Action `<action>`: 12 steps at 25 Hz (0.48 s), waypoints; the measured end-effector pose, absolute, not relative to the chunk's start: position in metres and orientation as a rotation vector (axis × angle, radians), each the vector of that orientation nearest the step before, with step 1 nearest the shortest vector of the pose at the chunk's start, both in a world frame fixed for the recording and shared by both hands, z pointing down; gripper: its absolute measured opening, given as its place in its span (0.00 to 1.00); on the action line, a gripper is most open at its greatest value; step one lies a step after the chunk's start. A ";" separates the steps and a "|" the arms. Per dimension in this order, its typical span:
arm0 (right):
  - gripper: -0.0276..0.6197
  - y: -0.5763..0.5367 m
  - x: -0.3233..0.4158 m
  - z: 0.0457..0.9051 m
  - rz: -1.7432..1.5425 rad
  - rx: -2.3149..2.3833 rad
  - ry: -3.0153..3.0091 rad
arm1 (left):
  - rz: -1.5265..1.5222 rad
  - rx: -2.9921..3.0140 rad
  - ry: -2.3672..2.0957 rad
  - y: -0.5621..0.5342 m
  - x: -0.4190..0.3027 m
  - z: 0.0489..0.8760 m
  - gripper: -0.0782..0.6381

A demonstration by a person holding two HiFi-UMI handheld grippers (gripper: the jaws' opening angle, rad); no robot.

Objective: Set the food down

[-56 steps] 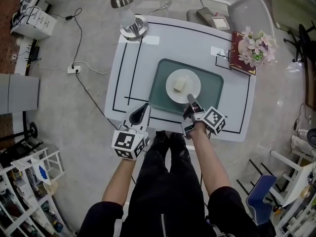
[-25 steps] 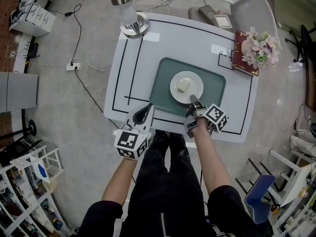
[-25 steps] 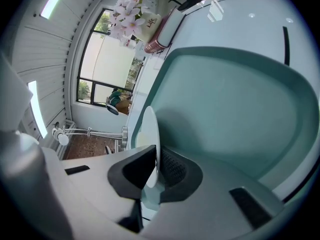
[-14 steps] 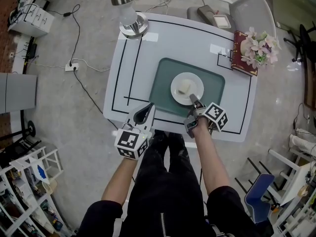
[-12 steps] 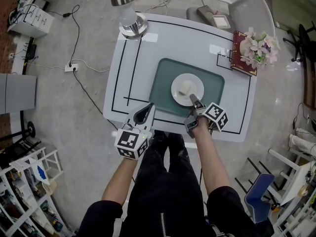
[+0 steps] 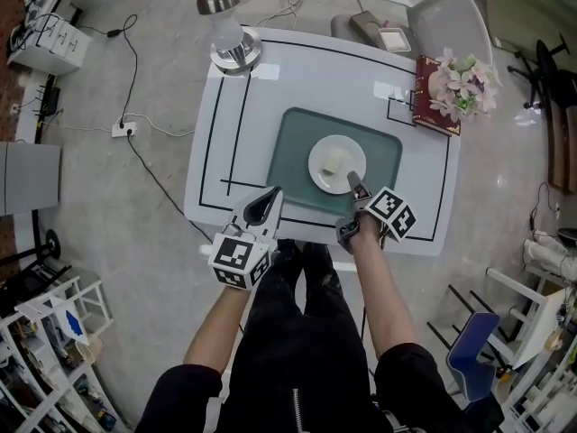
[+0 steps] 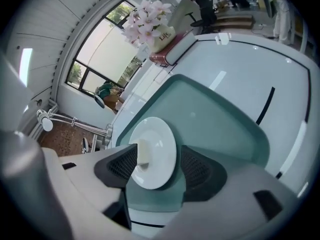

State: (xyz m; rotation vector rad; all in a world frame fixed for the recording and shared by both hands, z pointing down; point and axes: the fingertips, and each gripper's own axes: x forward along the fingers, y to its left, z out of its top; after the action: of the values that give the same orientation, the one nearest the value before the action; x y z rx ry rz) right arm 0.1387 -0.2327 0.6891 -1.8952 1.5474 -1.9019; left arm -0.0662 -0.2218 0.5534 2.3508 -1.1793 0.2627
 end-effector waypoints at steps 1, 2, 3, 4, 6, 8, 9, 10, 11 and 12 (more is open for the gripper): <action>0.44 -0.233 0.141 0.686 -1.883 -1.905 1.571 | 0.262 2.354 -1.176 -0.222 -0.065 0.553 0.12; 0.44 -0.233 0.142 0.682 -1.860 -1.917 1.603 | 0.261 2.357 -1.173 -0.222 -0.065 0.552 0.12; 0.44 -0.234 0.143 0.676 -1.832 -1.928 1.640 | 0.261 2.361 -1.170 -0.222 -0.064 0.551 0.12; 0.43 -0.235 0.143 0.669 -1.799 -1.937 1.681 | 0.261 2.365 -1.167 -0.223 -0.064 0.551 0.12; 0.41 -0.236 0.143 0.652 -1.709 -1.961 1.781 | 0.260 2.376 -1.159 -0.223 -0.062 0.548 0.12; 0.30 -0.237 0.142 0.631 -1.579 -2.007 1.902 | 0.259 2.391 -1.152 -0.223 -0.060 0.545 0.12; 0.24 -0.237 0.142 0.620 -1.503 -2.030 1.965 | 0.256 2.400 -1.148 -0.224 -0.058 0.543 0.12; 0.19 -0.237 0.141 0.607 -1.424 -2.045 2.026 | 0.252 2.410 -1.144 -0.224 -0.057 0.540 0.12; 0.16 -0.236 0.139 0.594 -1.344 -2.048 2.077 | 0.246 2.420 -1.140 -0.225 -0.055 0.537 0.12; 0.11 -0.235 0.137 0.579 -1.262 -2.037 2.115 | 0.240 2.432 -1.134 -0.225 -0.053 0.534 0.12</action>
State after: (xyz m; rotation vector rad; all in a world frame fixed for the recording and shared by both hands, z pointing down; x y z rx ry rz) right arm 0.1371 -0.2354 0.5795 -2.0369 2.1146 -1.2624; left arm -0.0529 -0.2252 0.5337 2.4315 -1.1342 0.2403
